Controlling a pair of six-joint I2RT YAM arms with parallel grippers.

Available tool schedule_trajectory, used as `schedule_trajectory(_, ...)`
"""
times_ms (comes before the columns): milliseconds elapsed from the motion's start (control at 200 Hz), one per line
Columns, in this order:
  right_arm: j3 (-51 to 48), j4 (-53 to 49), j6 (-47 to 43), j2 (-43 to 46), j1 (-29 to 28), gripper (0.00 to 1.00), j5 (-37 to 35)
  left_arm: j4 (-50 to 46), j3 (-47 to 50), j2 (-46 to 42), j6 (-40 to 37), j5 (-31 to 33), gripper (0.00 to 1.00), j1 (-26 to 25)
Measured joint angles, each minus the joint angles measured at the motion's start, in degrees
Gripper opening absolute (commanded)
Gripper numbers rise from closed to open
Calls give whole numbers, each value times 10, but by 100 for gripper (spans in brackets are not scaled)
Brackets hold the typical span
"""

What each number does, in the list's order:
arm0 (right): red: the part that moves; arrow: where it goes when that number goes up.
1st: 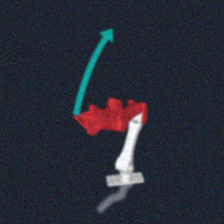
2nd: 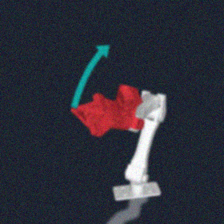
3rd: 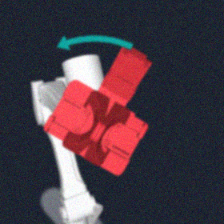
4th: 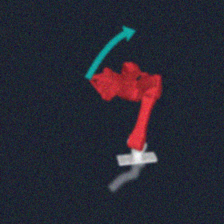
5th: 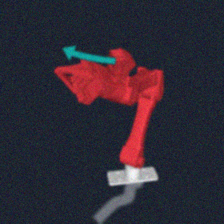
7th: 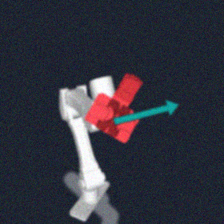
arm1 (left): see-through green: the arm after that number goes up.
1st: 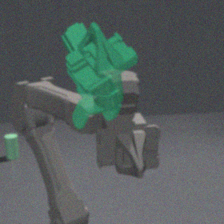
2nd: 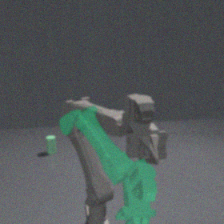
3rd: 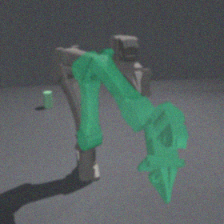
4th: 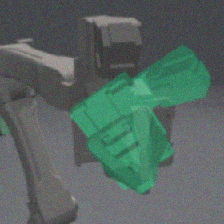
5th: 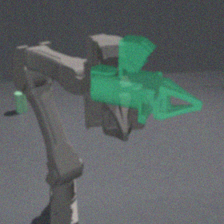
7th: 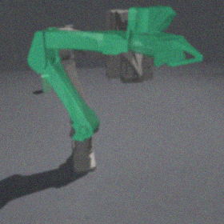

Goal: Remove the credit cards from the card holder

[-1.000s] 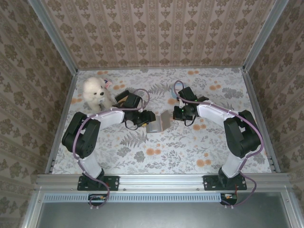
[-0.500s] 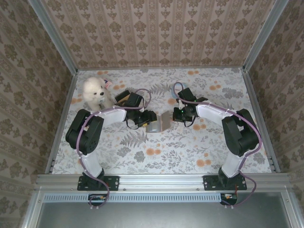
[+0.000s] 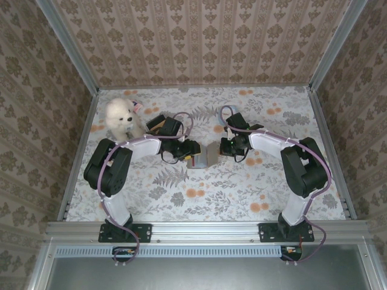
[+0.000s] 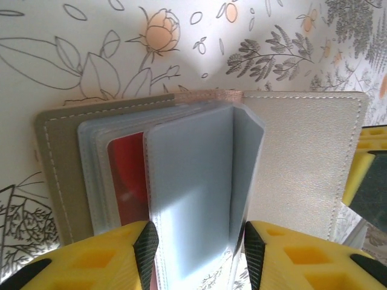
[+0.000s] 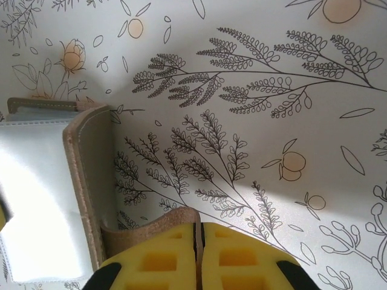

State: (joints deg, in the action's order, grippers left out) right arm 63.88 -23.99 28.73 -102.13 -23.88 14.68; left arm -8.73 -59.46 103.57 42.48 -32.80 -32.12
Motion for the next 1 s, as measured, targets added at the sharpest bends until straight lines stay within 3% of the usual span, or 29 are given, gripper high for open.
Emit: schedule_trajectory(1000, -12, 16, 15, -8, 0, 9, 8, 133, 3, 12, 43, -95, 50, -20)
